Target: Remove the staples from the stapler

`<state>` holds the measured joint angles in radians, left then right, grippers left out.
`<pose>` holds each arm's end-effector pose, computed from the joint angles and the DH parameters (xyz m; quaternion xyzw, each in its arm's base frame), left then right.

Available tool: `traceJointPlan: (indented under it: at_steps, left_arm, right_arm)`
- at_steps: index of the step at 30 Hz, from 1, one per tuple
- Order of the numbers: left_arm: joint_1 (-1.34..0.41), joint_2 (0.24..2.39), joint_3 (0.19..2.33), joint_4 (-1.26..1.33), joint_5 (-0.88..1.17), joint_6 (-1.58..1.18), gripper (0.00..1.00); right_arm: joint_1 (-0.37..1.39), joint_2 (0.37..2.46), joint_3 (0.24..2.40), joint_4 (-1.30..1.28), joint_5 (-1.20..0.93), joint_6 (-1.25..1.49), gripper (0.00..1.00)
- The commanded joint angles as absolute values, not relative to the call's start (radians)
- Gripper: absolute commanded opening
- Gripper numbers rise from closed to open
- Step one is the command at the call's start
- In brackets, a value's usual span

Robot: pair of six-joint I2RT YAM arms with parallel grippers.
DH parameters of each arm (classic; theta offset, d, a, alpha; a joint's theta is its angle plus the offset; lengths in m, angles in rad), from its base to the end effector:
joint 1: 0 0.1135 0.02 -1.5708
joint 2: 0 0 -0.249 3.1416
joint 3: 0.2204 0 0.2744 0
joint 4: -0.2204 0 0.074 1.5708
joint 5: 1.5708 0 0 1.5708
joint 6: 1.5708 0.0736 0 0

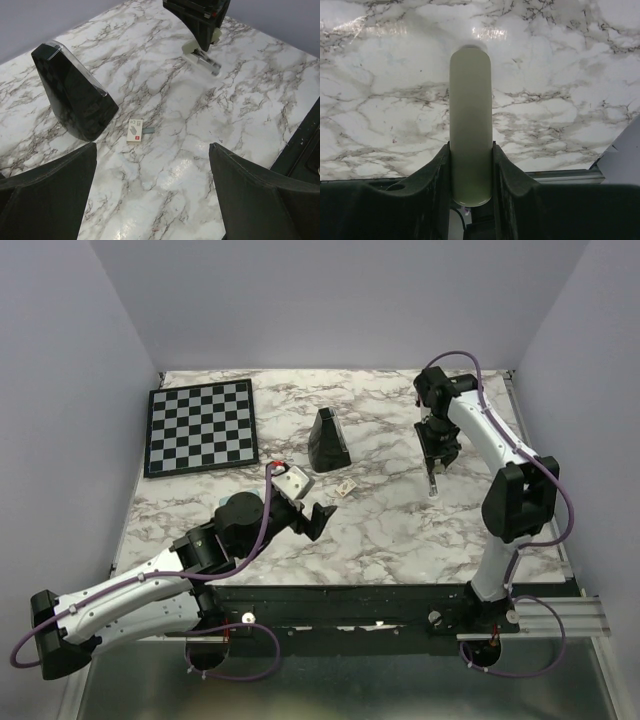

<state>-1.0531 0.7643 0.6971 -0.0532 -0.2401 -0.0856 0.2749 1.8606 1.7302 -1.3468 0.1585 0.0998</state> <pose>0.1418 -0.2137 0.3102 0.2752 0.6947 -0.2795 0.6029 0.3671 0.0915 0.2307 -0.0834 0.9923 -0.0690 0.0605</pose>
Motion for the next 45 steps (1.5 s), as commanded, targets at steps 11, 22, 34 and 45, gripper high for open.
traceJointPlan:
  at_steps: [11,22,34,45]
  left_arm:
    - [-1.051,0.772,0.727,-0.058,-0.210,-0.092,0.99]
    - [-1.039,0.983,0.831,0.065,-0.250,-0.379,0.97]
    - [-1.014,1.341,1.195,-0.011,-0.138,-0.759,0.72]
    - [-1.015,1.394,1.141,0.084,-0.014,-0.853,0.63]
  right_arm:
    - [0.216,2.017,1.896,-1.328,0.106,0.034,0.35]
    - [0.255,1.580,1.564,-0.985,-0.330,0.149,0.01]
    - [0.287,0.971,1.028,-0.485,-0.606,0.454,0.01]
    - [0.285,0.844,0.982,-0.476,-0.551,0.477,0.01]
